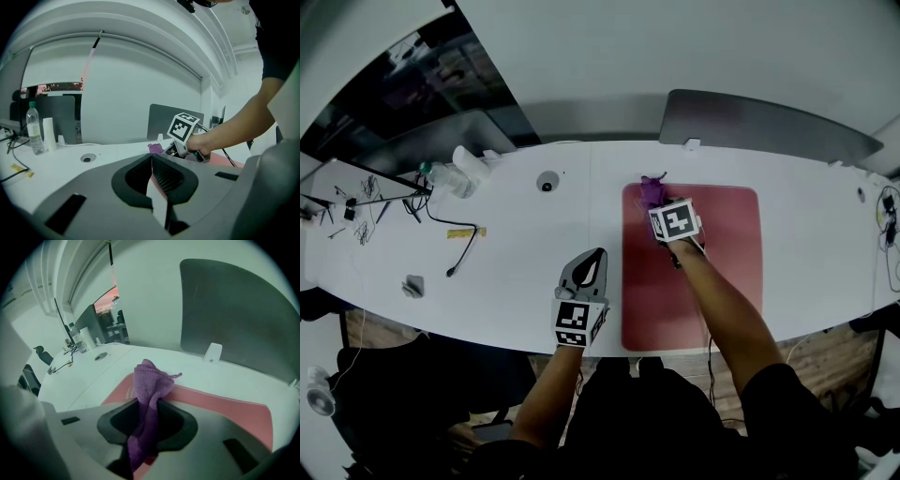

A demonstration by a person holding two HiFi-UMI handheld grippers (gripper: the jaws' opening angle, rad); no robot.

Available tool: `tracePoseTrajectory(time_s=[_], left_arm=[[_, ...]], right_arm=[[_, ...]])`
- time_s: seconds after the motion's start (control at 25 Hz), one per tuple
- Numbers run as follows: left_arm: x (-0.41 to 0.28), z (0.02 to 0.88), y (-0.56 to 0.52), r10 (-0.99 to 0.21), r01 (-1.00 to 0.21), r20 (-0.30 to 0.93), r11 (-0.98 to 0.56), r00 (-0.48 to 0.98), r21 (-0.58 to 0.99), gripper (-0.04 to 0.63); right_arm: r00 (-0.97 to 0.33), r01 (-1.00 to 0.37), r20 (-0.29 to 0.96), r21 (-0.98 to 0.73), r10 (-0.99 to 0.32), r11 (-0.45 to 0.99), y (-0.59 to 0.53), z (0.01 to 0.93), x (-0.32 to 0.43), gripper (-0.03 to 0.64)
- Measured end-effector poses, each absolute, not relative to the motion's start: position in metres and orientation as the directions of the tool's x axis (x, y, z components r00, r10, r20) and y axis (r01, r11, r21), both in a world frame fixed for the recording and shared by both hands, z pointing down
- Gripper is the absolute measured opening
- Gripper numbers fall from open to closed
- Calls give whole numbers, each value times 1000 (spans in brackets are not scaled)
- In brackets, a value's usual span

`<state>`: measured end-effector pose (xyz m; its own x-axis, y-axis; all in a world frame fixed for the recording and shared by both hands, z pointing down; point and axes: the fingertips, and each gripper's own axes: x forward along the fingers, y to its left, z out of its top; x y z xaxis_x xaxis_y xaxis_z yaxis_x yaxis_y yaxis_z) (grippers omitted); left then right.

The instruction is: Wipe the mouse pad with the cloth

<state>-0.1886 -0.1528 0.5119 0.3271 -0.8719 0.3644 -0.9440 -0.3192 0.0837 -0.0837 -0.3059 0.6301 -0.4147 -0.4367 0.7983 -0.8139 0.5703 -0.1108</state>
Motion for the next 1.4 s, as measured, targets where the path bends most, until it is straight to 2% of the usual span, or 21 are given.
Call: tracePoseTrajectory(time_s=[0.84,1.4], left_arm=[[-148,523,-160,-832,-915,387,-393,397,91,23],[-132,523,-155,-820,-899,374,-423,433,114,23]], right_arm=[[-293,-875,820,-23,-492,483,-331,630,35,118],[-164,-921,839,58,-519,385,-343,631,135,117]])
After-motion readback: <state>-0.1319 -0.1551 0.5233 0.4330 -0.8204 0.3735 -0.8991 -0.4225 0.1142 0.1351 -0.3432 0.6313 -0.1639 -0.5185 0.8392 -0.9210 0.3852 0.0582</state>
